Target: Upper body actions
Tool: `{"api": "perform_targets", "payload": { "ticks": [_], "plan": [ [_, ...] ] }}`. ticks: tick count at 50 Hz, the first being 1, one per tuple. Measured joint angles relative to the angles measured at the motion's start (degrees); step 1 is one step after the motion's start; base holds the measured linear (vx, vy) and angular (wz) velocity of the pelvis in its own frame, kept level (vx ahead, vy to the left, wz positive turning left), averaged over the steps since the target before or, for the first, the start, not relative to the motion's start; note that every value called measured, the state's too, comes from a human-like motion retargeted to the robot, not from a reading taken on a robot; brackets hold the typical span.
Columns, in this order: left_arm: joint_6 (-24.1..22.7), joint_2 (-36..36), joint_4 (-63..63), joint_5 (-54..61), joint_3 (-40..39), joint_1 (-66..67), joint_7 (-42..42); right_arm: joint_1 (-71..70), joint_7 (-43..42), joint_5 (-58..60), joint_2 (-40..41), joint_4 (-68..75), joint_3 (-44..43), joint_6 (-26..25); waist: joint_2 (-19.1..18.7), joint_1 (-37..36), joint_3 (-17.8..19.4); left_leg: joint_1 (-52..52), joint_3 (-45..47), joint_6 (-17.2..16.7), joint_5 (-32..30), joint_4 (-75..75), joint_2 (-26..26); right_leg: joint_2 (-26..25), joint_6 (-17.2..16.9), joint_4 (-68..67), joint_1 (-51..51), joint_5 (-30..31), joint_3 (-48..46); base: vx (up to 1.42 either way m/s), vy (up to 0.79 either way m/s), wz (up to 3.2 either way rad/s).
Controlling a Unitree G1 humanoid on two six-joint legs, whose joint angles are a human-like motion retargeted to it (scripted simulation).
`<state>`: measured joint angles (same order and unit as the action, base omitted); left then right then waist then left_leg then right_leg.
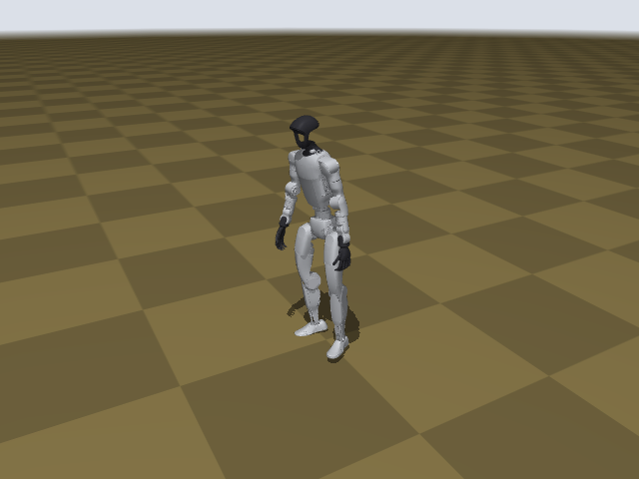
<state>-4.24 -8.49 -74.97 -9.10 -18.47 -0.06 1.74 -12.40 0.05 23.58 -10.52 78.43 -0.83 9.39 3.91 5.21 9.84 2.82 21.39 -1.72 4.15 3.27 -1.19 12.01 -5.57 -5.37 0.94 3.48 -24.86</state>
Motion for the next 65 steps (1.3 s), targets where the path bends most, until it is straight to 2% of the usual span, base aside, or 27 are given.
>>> {"api": "perform_targets", "payload": {
  "ticks": [5,11,16,21,29,33,39,42,46,50,53,55,62,65],
  "plan": [
    [-1.9,-2.63,-0.83,0.71,2.23,-7.39,-1.14,-7.21,-0.56,-0.53,0.09,-2.08,4.8,1.48,-0.15,0.01,3.43,8.02,-0.4,-1.19,4.69,12.35,-4.14,1.18,-1.57,-10.42,6.17,-5.03,2.45,-0.2,-0.04,-0.1],
    [-2.79,-8.28,3.32,1.26,5.81,-16.85,-0.32,-18.07,-1.44,1.26,-2.15,-5.82,7.88,4.48,-1.67,-0.83,5.09,26.42,-2.19,-2.48,16.35,38.07,-10.6,1.99,-2.47,-33.62,24.35,-15.04,6.97,-0.27,0.0,-0.31],
    [-3.42,-14.83,6.06,-3.1,9.24,-26.18,-0.25,-26.58,-0.86,2.49,-5.32,-8.63,7.61,5.86,-2.53,-2.23,6.69,41.96,-4.2,-2.4,24.28,57.17,-12.93,0.79,-0.96,-49.48,39.06,-20.12,9.32,-0.29,-0.01,-0.18],
    [-3.06,-19.72,8.25,-5.07,10.62,-35.16,-0.87,-33.35,-2.23,2.8,-7.75,-10.49,7.19,7.0,-2.95,-3.05,8.88,54.96,-5.48,-0.98,28.91,71.22,-14.98,-1.34,1.84,-62.0,51.32,-23.52,8.72,-0.22,-0.1,-0.04],
    [-5.52,-24.01,9.79,-5.48,12.84,-41.28,-5.18,-37.45,-3.24,1.62,-8.88,-10.58,6.47,7.3,-3.0,-4.47,12.46,63.21,-6.8,0.41,32.48,81.67,-16.55,-2.7,5.14,-71.77,58.87,-26.06,6.65,-0.07,-0.03,-0.09],
    [-6.38,-24.2,8.92,-6.64,12.19,-40.08,-7.73,-36.48,-3.8,2.05,-8.53,-9.93,6.33,7.43,-2.72,-4.58,12.73,61.77,-6.94,-0.02,33.0,81.66,-16.95,-2.73,5.08,-71.72,57.64,-26.23,6.83,0.0,0.0,0.0],
    [-5.06,-22.71,6.02,-4.59,10.2,-34.27,-4.26,-31.22,-5.83,4.75,-7.8,-9.27,5.79,5.53,-2.56,-3.86,11.62,53.02,-6.58,-1.82,29.63,71.6,-16.51,-1.98,2.19,-61.82,49.03,-23.54,8.41,0.07,0.02,0.02],
    [-2.74,-21.01,4.81,-3.67,9.49,-29.37,-1.45,-26.28,-8.17,6.59,-7.33,-8.94,5.29,3.61,-2.05,-3.58,10.77,45.89,-5.29,-2.12,25.7,61.75,-14.95,-1.36,0.5,-52.18,42.17,-19.87,9.29,0.12,0.02,0.04],
    [-1.45,-15.53,3.43,-3.14,6.38,-20.77,-0.22,-17.64,-10.44,8.59,-6.52,-6.93,3.91,2.39,-0.6,-3.19,9.16,34.71,-2.39,-1.56,17.48,43.34,-11.07,-0.38,-0.84,-34.47,31.51,-12.02,9.84,0.13,0.02,0.04],
    [-5.85,-8.25,0.57,1.35,3.24,-11.94,-5.87,-8.41,-11.02,7.84,-5.77,-2.78,2.19,1.47,0.42,-2.95,8.36,22.88,0.24,-0.24,8.23,23.28,-6.22,0.44,-1.14,-16.46,20.61,-3.37,8.43,0.13,0.01,0.06],
    [-9.56,-5.07,-2.67,5.14,2.79,-6.22,-9.42,-2.14,-12.23,7.01,-5.18,1.78,0.38,0.91,0.75,-2.03,8.44,14.66,0.58,-0.01,3.26,11.83,-3.35,1.16,-1.22,-7.14,12.85,0.52,4.81,0.15,0.05,0.27],
    [-10.45,-3.82,-4.81,5.02,2.53,-2.69,-10.23,1.45,-13.3,7.03,-4.83,5.06,-0.9,0.19,1.04,-1.01,8.07,10.19,0.55,0.0,1.07,6.36,-1.84,1.66,-1.41,-2.82,8.53,2.06,2.21,0.19,0.08,0.48],
    [-5.4,-1.47,-11.64,-6.19,-1.25,8.66,-9.2,13.37,-17.92,7.34,-3.3,18.29,-9.69,-6.41,1.4,3.03,-0.13,3.8,-1.78,0.41,-3.13,-3.55,2.39,1.75,-0.86,5.57,0.95,4.23,-4.88,0.26,0.1,0.58],
    [-4.39,-1.07,-12.8,-7.35,-2.21,10.33,-8.0,16.78,-16.55,2.23,-2.55,18.98,-12.77,-6.86,1.63,1.89,-1.42,2.65,-1.7,0.38,-3.45,-4.47,2.92,1.9,-0.6,4.69,0.75,3.58,-3.16,0.1,0.07,0.12]
  ]
}}
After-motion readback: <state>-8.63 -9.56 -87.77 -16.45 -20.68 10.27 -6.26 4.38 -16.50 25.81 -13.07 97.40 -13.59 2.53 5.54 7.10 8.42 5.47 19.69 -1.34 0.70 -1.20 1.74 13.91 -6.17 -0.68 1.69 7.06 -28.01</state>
